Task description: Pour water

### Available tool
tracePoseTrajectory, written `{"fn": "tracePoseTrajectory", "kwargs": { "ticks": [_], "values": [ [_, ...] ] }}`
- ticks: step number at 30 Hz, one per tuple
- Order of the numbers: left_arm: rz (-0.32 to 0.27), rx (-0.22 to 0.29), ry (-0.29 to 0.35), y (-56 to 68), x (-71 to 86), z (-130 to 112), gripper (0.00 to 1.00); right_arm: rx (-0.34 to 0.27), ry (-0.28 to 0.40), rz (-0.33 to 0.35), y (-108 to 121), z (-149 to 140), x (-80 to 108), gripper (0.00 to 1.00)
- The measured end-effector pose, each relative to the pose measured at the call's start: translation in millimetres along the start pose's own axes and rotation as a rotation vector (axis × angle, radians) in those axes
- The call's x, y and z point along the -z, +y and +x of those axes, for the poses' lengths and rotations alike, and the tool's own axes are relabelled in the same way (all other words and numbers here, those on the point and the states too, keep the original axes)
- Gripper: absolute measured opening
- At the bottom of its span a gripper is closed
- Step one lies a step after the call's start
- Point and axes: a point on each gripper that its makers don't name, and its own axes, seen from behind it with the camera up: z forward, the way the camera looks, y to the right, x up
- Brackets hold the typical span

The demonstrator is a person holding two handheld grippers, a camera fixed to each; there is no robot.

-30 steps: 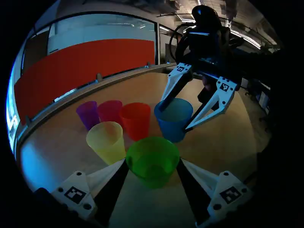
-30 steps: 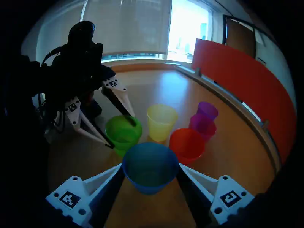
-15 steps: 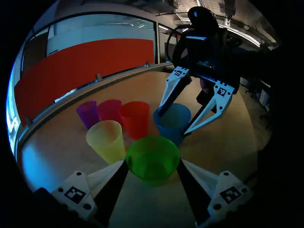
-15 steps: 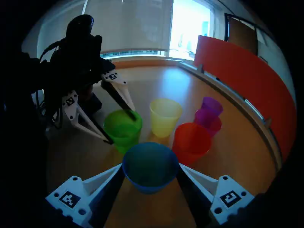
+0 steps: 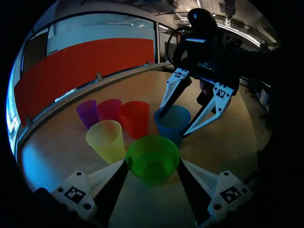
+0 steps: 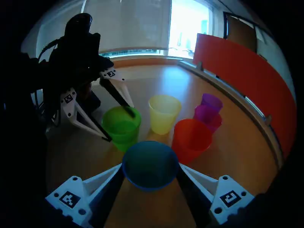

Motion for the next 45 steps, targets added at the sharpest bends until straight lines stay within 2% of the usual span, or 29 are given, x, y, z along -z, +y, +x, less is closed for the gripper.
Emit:
{"fn": "tracePoseTrajectory", "kwargs": {
  "ticks": [14,18,26,35,45],
  "values": [
    [-0.010,0.003,-0.025,0.2,1.8,-3.1,0.88,0.002,-0.021,-0.009,1.0,-5.8,1.0,0.94],
    [-0.019,0.012,-0.039,1.5,1.4,-6.9,0.93,0.005,-0.023,-0.009,-0.6,-7.1,1.4,0.98],
    [-0.009,0.020,-0.048,-2.4,3.1,-9.2,0.93,-0.003,-0.026,-0.018,-0.1,-12.4,4.7,0.99],
    [0.005,0.020,-0.064,-6.5,9.8,-16.9,0.93,-0.013,-0.024,-0.035,1.6,-19.6,12.8,0.99],
    [0.032,0.028,-0.085,-12.4,26.2,-26.3,0.93,-0.031,-0.025,-0.064,3.7,-30.1,26.5,0.99]
  ]
}}
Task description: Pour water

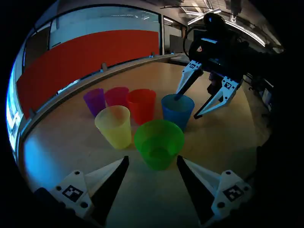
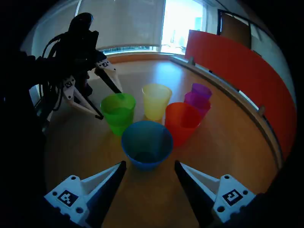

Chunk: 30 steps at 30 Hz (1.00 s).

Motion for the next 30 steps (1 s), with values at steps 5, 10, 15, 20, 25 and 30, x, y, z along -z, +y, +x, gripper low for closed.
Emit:
{"fn": "tracePoseTrajectory", "kwargs": {
  "ticks": [5,10,15,20,25,30],
  "values": [
    [0.024,0.006,-0.014,-5.6,10.2,-8.3,0.94,-0.004,-0.005,-0.025,2.6,-8.8,10.4,0.99],
    [0.052,0.025,-0.010,-10.8,20.7,-12.8,0.93,-0.015,-0.004,-0.051,4.3,-18.6,21.5,0.99],
    [0.077,0.039,-0.009,-15.5,30.3,-18.0,0.94,-0.026,-0.009,-0.070,4.8,-26.4,32.6,0.99],
    [0.098,0.038,-0.008,-19.4,38.5,-19.7,0.94,-0.031,-0.005,-0.086,6.1,-27.9,39.5,0.99],
    [0.116,0.041,0.002,-22.6,45.7,-17.6,0.93,-0.039,0.002,-0.098,6.9,-27.2,43.9,0.99],
    [0.147,0.057,0.018,-31.9,54.3,-14.6,0.94,-0.067,0.012,-0.124,12.2,-27.2,49.7,0.99]
  ]
}}
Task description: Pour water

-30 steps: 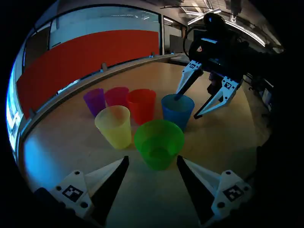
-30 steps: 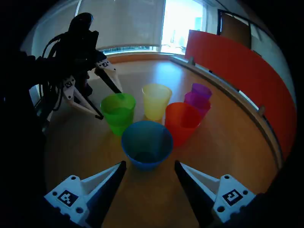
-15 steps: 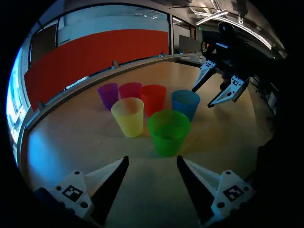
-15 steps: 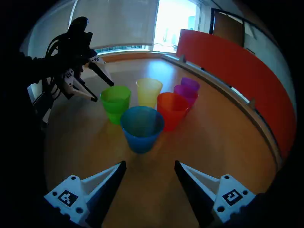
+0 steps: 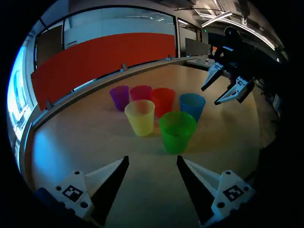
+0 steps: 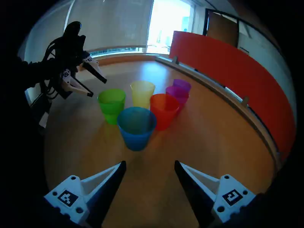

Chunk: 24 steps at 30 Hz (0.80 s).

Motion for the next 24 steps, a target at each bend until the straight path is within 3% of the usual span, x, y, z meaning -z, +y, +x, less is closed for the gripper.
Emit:
{"fn": "tracePoseTrajectory", "kwargs": {
  "ticks": [12,24],
  "values": [
    [0.098,0.058,0.050,-33.8,15.2,14.8,0.94,-0.124,0.064,-0.093,28.5,16.4,14.7,0.98],
    [0.204,0.134,0.109,-75.1,30.3,25.8,0.93,-0.184,0.125,-0.195,61.5,29.9,31.1,0.98]
  ]
}}
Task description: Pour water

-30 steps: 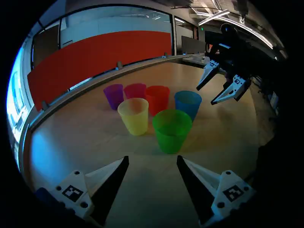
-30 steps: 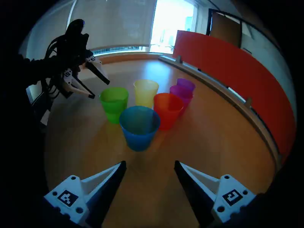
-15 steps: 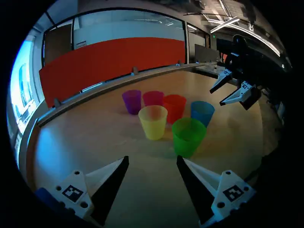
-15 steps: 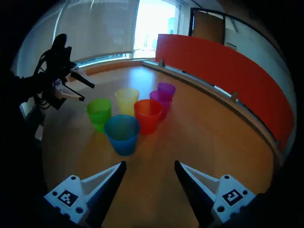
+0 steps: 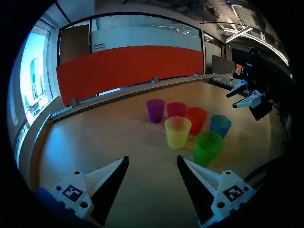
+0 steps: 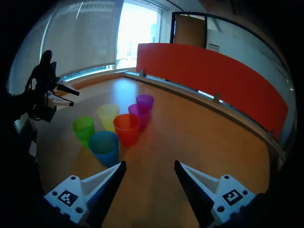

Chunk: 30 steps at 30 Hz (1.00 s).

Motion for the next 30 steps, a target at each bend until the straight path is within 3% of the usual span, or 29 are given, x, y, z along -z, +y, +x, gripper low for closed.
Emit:
{"fn": "tracePoseTrajectory", "kwargs": {
  "ticks": [9,23,30],
  "values": [
    [0.075,0.037,0.064,-28.9,4.0,18.6,0.94,-0.010,0.062,-0.095,23.7,16.6,6.9,0.99],
    [0.163,0.055,0.166,-53.5,10.4,41.9,0.93,0.013,0.181,-0.262,52.9,37.9,24.4,0.99],
    [0.225,0.052,0.231,-65.7,23.0,58.8,0.93,-0.001,0.240,-0.322,63.0,45.2,36.5,0.99]
  ]
}}
